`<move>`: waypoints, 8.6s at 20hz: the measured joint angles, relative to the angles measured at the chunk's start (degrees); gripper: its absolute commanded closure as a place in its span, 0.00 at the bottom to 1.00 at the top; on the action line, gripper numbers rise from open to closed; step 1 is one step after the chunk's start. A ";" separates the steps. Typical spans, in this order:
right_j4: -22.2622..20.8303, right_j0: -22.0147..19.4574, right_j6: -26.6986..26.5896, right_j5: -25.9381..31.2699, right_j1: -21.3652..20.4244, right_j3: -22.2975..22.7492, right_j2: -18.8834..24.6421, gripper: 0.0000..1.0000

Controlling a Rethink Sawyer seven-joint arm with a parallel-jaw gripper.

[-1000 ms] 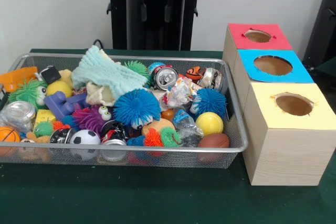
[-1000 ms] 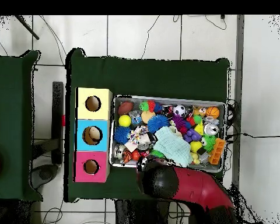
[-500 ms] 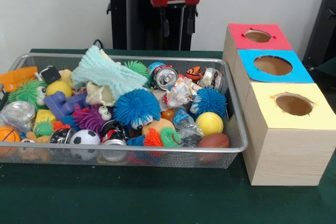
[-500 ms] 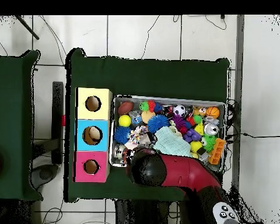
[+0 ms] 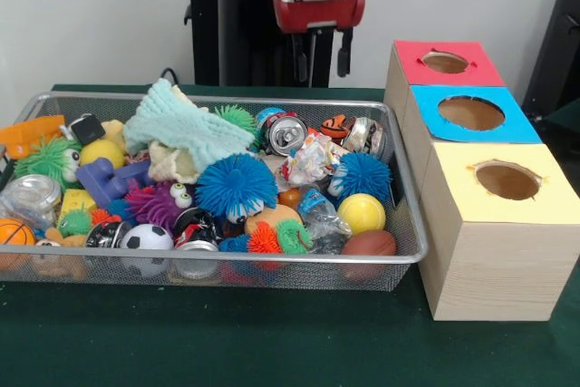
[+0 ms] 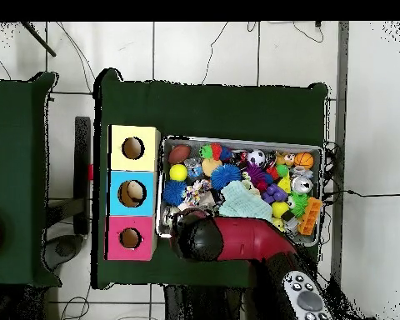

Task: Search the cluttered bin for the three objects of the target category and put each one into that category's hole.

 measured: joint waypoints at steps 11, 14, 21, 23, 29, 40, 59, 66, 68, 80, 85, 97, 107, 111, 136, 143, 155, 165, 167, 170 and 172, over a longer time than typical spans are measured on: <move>-0.29 8.55 0.00 -3.59 8.46 -4.79 -4.24 0.00; 0.32 9.72 0.00 -3.58 9.57 -6.72 -4.64 0.00; 1.55 11.14 0.00 -3.56 9.91 -10.22 -6.61 0.00; 1.75 11.20 0.00 -3.57 10.21 -11.23 -7.00 0.00; 1.96 11.10 0.00 -3.57 12.22 -14.92 -7.50 0.00; 1.95 11.02 0.00 -3.56 16.25 -20.67 -7.48 0.00; 1.91 8.74 0.00 -3.54 18.46 -27.44 -7.46 0.00; 1.92 9.04 0.00 -3.54 19.48 -29.51 -7.59 0.00; 1.89 9.36 0.00 -3.53 19.56 -29.46 -7.73 0.00; 1.21 12.65 0.00 -3.54 16.06 -25.56 -8.56 0.00; 1.19 12.66 0.00 -3.54 15.14 -24.12 -9.14 0.00; 1.18 12.65 0.00 -3.54 15.70 -24.01 -10.62 0.00; 1.19 12.69 0.00 -4.90 17.31 -23.86 -11.02 0.00; 1.19 12.69 0.00 -5.06 18.50 -23.77 -11.02 0.00; 1.20 12.52 0.00 -7.33 22.20 -26.82 -12.74 0.00; 1.21 12.30 0.00 -7.50 23.07 -28.52 -12.72 0.00; 1.20 12.26 0.00 -9.84 23.45 -28.56 -12.45 0.00; 1.20 12.26 0.00 -12.52 23.83 -28.54 -12.22 0.00; 1.20 12.26 0.00 -12.52 23.83 -28.54 -12.21 0.00; 1.20 12.28 0.00 -12.52 23.83 -28.54 -12.22 0.00; 1.20 12.33 0.00 -12.53 23.84 -28.53 -12.21 0.00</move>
